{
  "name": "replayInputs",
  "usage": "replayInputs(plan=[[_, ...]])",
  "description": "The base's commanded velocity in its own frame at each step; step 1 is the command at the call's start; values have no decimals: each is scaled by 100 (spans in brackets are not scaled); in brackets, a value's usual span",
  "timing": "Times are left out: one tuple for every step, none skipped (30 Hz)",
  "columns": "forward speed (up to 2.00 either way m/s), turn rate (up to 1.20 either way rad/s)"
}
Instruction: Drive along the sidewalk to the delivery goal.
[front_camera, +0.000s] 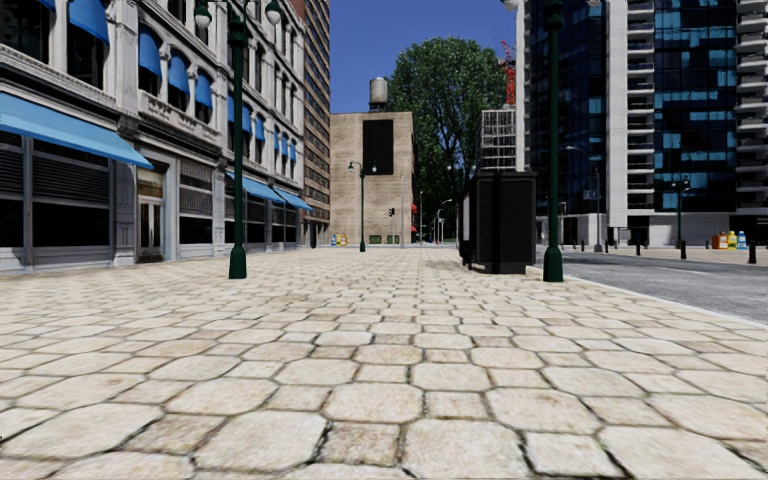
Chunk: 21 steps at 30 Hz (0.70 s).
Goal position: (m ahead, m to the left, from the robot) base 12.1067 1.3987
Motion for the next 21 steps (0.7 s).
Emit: replayInputs(plan=[[159,21],[159,11],[159,3],[159,0],[159,0],[159,0],[159,0],[159,0],[159,0],[159,0],[159,0],[159,0],[159,0],[159,0],[159,0],[159,0],[159,0],[159,0],[159,0],[159,0],[159,0]])
